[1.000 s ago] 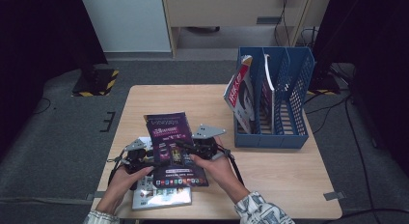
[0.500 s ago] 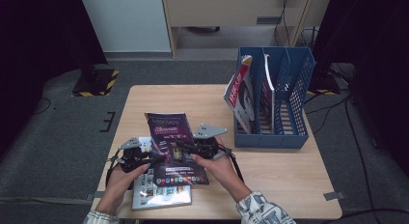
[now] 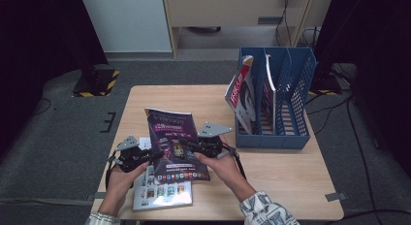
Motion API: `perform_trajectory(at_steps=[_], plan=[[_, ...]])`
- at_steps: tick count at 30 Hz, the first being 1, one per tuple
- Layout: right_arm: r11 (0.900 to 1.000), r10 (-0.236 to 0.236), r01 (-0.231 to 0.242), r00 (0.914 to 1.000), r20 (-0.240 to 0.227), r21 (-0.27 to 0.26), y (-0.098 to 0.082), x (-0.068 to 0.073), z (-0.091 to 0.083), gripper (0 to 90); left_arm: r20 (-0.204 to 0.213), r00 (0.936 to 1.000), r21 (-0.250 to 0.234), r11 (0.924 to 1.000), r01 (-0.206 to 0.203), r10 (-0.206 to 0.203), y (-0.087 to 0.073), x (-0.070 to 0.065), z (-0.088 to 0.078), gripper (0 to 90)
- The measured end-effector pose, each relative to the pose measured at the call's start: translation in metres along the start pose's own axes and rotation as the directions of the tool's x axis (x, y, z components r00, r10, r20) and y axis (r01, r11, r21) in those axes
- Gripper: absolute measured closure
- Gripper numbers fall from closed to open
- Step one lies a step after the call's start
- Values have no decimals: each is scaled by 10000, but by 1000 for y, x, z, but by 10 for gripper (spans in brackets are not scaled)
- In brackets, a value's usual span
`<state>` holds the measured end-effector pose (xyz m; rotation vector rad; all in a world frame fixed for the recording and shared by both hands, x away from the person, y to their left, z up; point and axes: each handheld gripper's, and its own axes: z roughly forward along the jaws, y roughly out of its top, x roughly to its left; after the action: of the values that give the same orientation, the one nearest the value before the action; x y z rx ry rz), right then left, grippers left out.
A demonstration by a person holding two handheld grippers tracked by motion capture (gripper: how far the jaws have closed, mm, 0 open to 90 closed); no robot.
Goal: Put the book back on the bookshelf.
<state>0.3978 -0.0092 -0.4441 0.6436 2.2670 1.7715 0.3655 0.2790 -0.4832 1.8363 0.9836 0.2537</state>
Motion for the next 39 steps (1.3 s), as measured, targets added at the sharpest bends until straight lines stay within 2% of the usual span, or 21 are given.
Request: perform_trajectory(at_steps=[2, 6, 14, 19, 21, 23, 30, 39], plan=[[9999, -56, 57, 10000, 24, -131, 2, 0, -2, 824, -277, 9994, -283, 9993, -236, 228, 3, -4, -3, 721], [9996, -164, 165, 9999, 8, -242, 6, 1, -5, 824, -528, 9977, -591, 9972, -461, 430, 6, -6, -7, 739], [9990, -300, 300, 9995, -4, -340, 9, 3, -6, 822, -820, 9946, -734, 9949, -690, 629, 9, -9, -9, 754], [9979, -412, 415, 9991, 83, -502, 12, 2, -9, 818, -1262, 9869, -1037, 9880, -1142, 1008, 14, -13, -11, 783], [9969, -422, 429, 9990, 116, -656, 14, 2, -11, 812, -1534, 9789, -1165, 9813, -1535, 1350, 16, -16, -12, 803], [9968, -441, 450, 9989, 153, -661, 15, 1, -11, 800, -1673, 9737, -1125, 9781, -1750, 1550, 16, -19, -12, 813], [9964, -304, 309, 9995, 74, -787, 14, -1, -12, 781, -1241, 9818, -1290, 9787, -1596, 1437, 15, -16, -14, 823], [9965, -335, 329, 9994, -73, -768, 27, 3, -14, 734, -1101, 9840, -1391, 9781, -1546, 1399, 13, -15, -15, 823]])
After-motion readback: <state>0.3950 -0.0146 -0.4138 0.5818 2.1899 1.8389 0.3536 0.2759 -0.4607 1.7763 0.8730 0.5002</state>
